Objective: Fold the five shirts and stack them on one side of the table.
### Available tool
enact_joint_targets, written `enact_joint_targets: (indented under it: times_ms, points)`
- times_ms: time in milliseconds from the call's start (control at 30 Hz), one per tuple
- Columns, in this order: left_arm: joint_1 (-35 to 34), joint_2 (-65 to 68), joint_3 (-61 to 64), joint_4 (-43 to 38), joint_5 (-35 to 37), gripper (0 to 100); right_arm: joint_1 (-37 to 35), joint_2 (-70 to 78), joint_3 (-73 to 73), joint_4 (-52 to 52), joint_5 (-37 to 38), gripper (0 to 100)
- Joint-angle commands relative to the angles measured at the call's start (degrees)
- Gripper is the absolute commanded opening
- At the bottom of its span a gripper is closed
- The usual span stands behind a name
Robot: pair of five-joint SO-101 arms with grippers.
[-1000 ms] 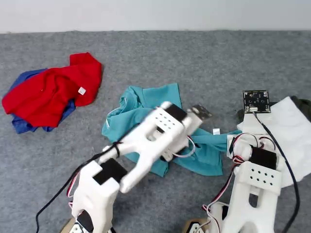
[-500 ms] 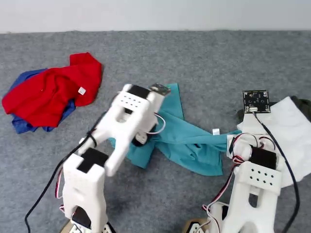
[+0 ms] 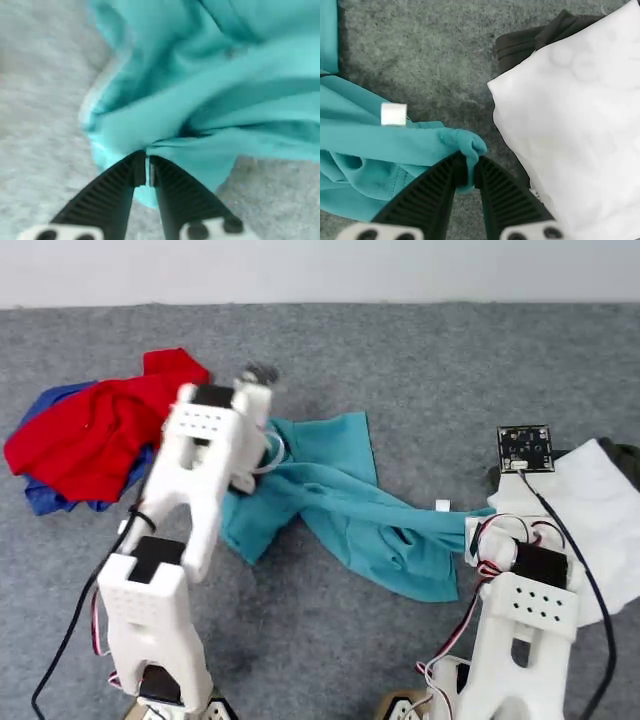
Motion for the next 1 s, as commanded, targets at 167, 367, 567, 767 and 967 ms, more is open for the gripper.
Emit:
enact_joint_targets:
  times_ms: [167, 367, 567, 767, 967]
  points:
    - [-0.79, -0.88, -10.42, 10.2, 4.31, 2, -0.31, 0.4, -0.44, 0.22, 0.79, 0.9]
    - [2.73, -0.79, -0.92, 10.11, 4.66, 2, -0.31, 0.31, -0.09, -0.04, 0.79, 0.9]
    - [6.68, -0.26, 0.04, 10.02, 4.66, 3, -0.4, 0.31, 0.18, -0.13, 0.79, 0.9]
    - [8.7, -0.18, 0.31, 10.02, 4.66, 7, -0.4, 0.31, 0.18, -0.13, 0.79, 0.9]
    - [8.44, 4.22, 0.22, 10.02, 4.22, 8, -0.4, 0.31, 0.18, -0.13, 0.79, 0.9]
